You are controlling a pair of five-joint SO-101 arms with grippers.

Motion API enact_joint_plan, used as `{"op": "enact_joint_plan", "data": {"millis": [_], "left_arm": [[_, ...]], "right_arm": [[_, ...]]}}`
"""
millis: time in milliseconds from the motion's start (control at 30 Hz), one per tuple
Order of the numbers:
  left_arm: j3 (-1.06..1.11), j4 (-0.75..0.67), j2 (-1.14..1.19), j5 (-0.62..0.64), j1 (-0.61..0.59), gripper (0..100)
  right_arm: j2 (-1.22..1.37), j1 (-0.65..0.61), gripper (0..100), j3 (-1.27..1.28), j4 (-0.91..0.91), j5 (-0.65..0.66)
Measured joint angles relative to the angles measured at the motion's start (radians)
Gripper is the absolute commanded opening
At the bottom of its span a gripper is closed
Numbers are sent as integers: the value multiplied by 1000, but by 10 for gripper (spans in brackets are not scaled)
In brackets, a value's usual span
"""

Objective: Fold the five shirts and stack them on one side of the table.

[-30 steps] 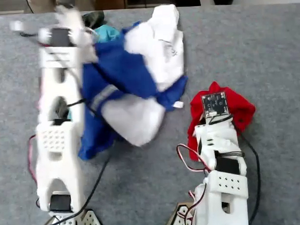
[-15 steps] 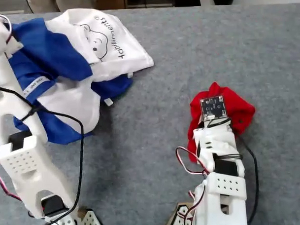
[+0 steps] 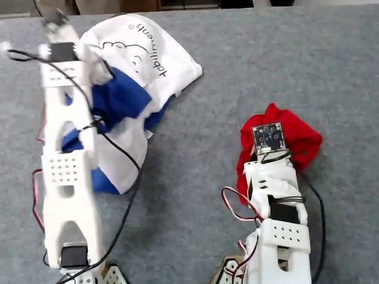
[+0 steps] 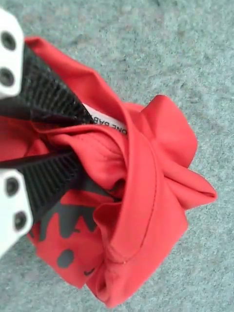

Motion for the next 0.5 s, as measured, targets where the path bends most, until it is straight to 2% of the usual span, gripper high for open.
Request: {"op": "enact_joint_plan", "data": {"millis": [200,367,500], "left_arm": [[-17,-2,120,123,9,205],[-17,-2,120,133,9,11],[-18,3,120,84,8,18]], "right_arm": [[0,0,2,0,0,0],[0,0,2,0,0,0],[0,0,2,0,0,0]]}}
